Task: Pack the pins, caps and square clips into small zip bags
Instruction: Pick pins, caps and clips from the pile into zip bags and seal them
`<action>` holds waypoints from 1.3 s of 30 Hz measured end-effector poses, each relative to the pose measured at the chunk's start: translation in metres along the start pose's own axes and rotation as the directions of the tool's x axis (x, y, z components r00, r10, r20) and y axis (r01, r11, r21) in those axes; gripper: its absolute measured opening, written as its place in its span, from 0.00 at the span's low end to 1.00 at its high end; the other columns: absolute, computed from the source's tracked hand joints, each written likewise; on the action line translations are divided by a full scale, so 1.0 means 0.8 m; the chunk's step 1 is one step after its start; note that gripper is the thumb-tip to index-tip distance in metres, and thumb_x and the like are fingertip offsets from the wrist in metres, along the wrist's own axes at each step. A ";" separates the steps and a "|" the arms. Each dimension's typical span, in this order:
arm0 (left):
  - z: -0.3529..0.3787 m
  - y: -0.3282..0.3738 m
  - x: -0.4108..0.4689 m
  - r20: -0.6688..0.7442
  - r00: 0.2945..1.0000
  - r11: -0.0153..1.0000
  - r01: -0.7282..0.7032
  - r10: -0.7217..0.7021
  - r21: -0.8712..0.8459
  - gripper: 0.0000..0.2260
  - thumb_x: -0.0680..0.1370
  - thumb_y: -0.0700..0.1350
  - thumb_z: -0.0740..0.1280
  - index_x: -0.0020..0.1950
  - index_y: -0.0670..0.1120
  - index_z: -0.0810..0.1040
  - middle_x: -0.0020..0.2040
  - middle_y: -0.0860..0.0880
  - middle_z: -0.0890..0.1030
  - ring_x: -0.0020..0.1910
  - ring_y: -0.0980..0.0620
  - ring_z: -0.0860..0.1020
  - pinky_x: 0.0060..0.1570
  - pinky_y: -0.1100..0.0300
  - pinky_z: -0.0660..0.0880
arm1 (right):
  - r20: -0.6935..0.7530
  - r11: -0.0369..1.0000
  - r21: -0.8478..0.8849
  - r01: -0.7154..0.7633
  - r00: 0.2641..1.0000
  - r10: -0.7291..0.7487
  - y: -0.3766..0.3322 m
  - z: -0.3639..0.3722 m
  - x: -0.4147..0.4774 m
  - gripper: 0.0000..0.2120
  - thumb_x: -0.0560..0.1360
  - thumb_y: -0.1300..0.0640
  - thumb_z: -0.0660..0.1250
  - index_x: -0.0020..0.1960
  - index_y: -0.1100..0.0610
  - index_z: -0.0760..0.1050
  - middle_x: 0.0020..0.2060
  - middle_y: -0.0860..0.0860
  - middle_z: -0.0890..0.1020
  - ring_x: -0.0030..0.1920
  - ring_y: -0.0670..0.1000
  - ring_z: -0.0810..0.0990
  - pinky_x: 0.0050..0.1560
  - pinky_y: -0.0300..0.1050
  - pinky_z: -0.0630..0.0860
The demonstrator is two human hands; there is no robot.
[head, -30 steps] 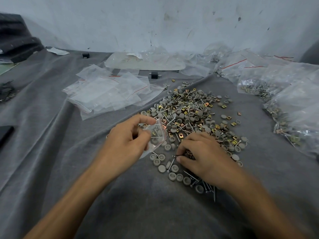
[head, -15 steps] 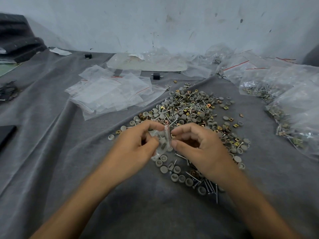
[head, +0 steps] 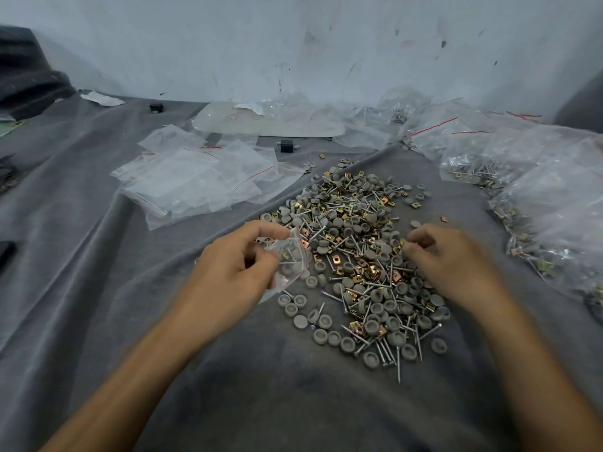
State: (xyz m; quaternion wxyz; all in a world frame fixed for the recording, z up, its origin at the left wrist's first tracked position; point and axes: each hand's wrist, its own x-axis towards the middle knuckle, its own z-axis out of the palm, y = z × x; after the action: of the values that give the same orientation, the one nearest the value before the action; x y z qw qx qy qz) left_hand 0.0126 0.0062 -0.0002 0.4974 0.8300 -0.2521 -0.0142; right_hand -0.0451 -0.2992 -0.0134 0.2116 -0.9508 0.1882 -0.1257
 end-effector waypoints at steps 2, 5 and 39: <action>0.001 0.002 0.000 0.000 1.000 1.000 -0.001 0.001 -0.002 0.11 0.81 0.44 0.64 0.57 0.60 0.79 0.33 0.52 0.82 0.29 0.61 0.76 0.31 0.72 0.69 | 0.079 1.000 -0.011 -0.014 0.997 0.015 0.000 0.003 0.002 0.15 0.79 0.45 0.68 0.62 0.50 0.79 0.61 0.50 0.81 0.57 0.51 0.79 0.58 0.54 0.78; 0.001 0.003 0.001 -0.004 1.000 1.000 0.002 -0.002 -0.008 0.11 0.81 0.43 0.65 0.57 0.60 0.79 0.32 0.51 0.82 0.29 0.62 0.76 0.32 0.73 0.69 | 0.131 0.996 -0.084 -0.022 0.991 0.033 -0.004 0.006 0.005 0.21 0.79 0.43 0.66 0.68 0.50 0.76 0.62 0.51 0.79 0.61 0.54 0.77 0.61 0.57 0.76; 0.005 0.000 0.000 0.010 1.000 1.000 -0.005 0.005 0.001 0.13 0.82 0.41 0.64 0.57 0.59 0.79 0.33 0.50 0.82 0.27 0.63 0.74 0.29 0.73 0.67 | 0.005 0.834 0.533 0.144 0.985 -0.172 -0.045 0.014 -0.024 0.06 0.80 0.51 0.68 0.56 0.44 0.81 0.42 0.45 0.84 0.43 0.42 0.82 0.43 0.43 0.80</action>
State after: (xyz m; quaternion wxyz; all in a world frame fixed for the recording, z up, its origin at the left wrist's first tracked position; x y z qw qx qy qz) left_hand 0.0120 0.0030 -0.0024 0.4958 0.8295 -0.2566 -0.0172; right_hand -0.0478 -0.2576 -0.0100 0.4596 -0.8705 0.0615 -0.1649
